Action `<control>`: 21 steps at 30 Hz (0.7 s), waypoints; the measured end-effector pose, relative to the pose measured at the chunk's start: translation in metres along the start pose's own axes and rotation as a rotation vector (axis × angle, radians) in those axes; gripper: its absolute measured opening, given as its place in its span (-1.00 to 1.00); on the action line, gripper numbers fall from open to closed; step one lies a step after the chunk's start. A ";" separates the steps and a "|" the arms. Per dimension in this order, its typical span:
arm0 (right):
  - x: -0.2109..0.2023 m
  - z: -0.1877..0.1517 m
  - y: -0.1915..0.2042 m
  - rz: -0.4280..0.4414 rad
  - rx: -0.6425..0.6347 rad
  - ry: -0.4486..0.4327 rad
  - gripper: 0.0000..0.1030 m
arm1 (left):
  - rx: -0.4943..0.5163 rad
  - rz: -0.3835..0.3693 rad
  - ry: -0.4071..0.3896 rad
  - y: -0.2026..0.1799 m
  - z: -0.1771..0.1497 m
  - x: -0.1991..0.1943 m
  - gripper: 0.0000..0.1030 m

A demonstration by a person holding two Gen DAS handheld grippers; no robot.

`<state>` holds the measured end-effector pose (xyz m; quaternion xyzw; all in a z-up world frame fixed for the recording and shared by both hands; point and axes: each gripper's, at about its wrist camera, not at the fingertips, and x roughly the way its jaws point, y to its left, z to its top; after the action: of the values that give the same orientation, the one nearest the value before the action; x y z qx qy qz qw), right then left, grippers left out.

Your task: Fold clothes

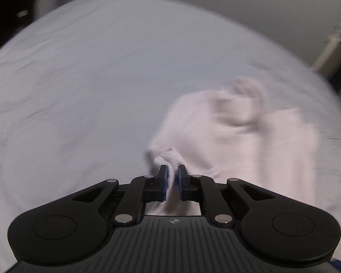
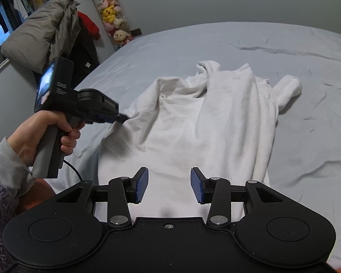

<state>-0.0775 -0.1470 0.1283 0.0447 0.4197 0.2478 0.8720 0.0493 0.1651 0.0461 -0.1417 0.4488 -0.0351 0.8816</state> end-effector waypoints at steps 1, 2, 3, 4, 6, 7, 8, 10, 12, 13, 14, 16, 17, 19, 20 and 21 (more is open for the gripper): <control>-0.001 0.002 -0.002 -0.008 -0.002 -0.003 -0.22 | 0.045 -0.065 -0.011 -0.013 -0.003 -0.005 -0.84; -0.001 0.004 -0.004 -0.017 -0.005 -0.007 -0.22 | 0.071 -0.085 -0.014 -0.020 -0.005 -0.006 -0.84; -0.002 0.007 -0.006 -0.025 -0.008 -0.010 -0.22 | 0.103 -0.113 -0.012 -0.029 -0.007 -0.007 -0.84; -0.002 0.008 -0.007 -0.033 -0.010 -0.012 -0.22 | 0.150 -0.162 0.005 -0.042 -0.013 -0.008 -0.84; -0.004 0.016 -0.014 -0.060 -0.018 -0.014 -0.22 | 0.214 -0.238 0.041 -0.063 -0.022 -0.008 -0.85; -0.004 0.018 -0.016 -0.065 -0.019 -0.012 -0.22 | 0.255 -0.283 0.080 -0.073 -0.030 -0.004 -0.85; -0.005 0.021 -0.018 -0.069 -0.021 -0.010 -0.22 | 0.284 -0.300 0.109 -0.081 -0.036 -0.002 -0.85; -0.006 0.027 -0.026 -0.074 -0.027 -0.002 -0.22 | 0.386 -0.299 0.156 -0.095 -0.052 0.003 -0.85; -0.007 0.033 -0.032 -0.092 -0.045 0.005 -0.22 | 0.456 -0.300 0.174 -0.102 -0.060 0.002 -0.83; -0.008 0.037 -0.036 -0.102 -0.061 0.010 -0.22 | 0.471 -0.305 0.174 -0.103 -0.061 -0.001 -0.83; -0.008 0.039 -0.038 -0.105 -0.076 0.014 -0.22 | 0.474 -0.307 0.165 -0.101 -0.060 -0.007 -0.76; -0.008 0.047 -0.040 -0.093 -0.122 0.025 -0.21 | 0.455 -0.295 0.142 -0.091 -0.051 -0.021 -0.63; -0.007 0.051 -0.040 -0.084 -0.146 0.031 -0.20 | 0.439 -0.286 0.130 -0.086 -0.046 -0.029 -0.60; -0.003 0.060 -0.037 -0.044 -0.232 0.041 -0.20 | 0.401 -0.248 0.110 -0.072 -0.037 -0.047 -0.58; 0.000 0.065 -0.033 -0.025 -0.281 0.048 -0.20 | 0.395 -0.233 0.104 -0.068 -0.034 -0.051 -0.55; 0.005 0.071 -0.027 -0.006 -0.345 0.060 -0.20 | 0.386 -0.210 0.098 -0.063 -0.031 -0.055 -0.53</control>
<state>-0.0106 -0.1589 0.1623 -0.1143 0.3967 0.3149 0.8547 -0.0042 0.1087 0.0901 -0.0145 0.4589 -0.2189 0.8610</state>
